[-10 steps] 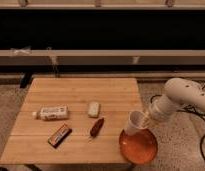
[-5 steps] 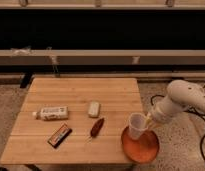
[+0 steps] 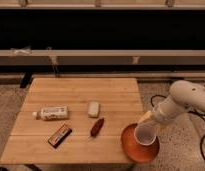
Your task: Place the ceramic cup in the ceramic bowl
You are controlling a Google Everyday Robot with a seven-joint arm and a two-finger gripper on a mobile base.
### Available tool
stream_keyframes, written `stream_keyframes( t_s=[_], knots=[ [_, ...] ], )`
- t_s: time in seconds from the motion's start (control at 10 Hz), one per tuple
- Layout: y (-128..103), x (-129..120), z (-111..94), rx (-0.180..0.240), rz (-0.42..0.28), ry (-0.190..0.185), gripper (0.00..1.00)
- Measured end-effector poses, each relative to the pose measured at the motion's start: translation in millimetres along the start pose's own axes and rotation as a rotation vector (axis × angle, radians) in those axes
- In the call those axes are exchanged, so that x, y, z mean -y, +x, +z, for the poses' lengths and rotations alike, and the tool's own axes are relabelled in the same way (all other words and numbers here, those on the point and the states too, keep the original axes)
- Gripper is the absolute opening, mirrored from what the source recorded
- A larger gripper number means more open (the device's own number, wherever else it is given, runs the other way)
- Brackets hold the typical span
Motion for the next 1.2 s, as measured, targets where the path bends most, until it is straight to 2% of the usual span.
stream_keyframes(
  t_s=[0.6, 0.9, 1.2],
  knots=[
    [5.4, -25.6, -25.8, 0.051, -0.085, -0.024, 0.62],
    [6.9, -73.4, -46.1, 0.083, -0.176, -0.051, 0.62],
    [13.7, -115.1, -53.4, 0.090, -0.274, -0.081, 0.62]
  ],
)
